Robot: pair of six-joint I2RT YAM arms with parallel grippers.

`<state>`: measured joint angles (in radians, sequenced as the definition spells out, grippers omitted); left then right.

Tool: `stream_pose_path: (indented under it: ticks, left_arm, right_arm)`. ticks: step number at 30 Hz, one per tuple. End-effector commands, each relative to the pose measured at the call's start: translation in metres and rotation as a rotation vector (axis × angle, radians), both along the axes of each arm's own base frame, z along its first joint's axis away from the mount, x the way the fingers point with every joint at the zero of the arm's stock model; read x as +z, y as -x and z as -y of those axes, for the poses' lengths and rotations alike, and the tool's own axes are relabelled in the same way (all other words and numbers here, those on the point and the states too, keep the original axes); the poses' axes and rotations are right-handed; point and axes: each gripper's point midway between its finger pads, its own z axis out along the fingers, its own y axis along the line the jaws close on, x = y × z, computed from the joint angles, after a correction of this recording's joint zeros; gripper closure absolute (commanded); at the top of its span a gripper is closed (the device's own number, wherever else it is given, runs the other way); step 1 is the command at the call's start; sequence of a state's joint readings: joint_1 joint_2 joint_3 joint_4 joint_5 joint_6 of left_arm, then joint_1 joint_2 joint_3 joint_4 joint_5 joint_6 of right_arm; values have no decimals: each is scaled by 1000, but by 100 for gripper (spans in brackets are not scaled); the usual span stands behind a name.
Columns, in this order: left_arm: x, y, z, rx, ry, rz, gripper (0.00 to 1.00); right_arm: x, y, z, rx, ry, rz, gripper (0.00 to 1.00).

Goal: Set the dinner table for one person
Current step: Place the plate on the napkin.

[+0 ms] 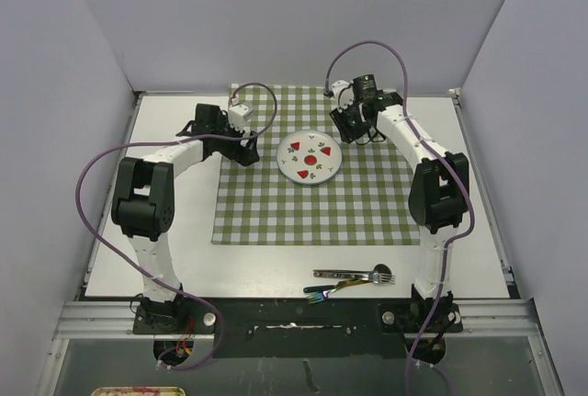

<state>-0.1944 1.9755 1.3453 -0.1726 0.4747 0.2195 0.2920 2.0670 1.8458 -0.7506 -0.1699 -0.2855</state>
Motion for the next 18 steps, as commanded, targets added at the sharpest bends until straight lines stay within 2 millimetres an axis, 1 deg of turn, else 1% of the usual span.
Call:
stream_pose_path:
  ticks: [1,5,7,12,15,18]
  left_arm:
    - [69,-22,2,24,55,203,12]
    - [71,-29,0,61,57,222,12]
    - [68,-29,1,54,58,210,12]
    - [59,-27,8,35,58,191,13]
    - [58,-27,12,33,63,194,13]
    - [56,-28,15,30,62,202,13]
  right_arm:
    - [56,-27,17,-49,70,202,69]
    - [69,-35,21,-76,79,256,64]
    - [74,-39,24,-93,89,281,61]
    - [80,-47,29,-113,88,318,59]
    - [78,-48,29,-115,45,303,57]
    - [65,-42,17,-89,-44,227,55]
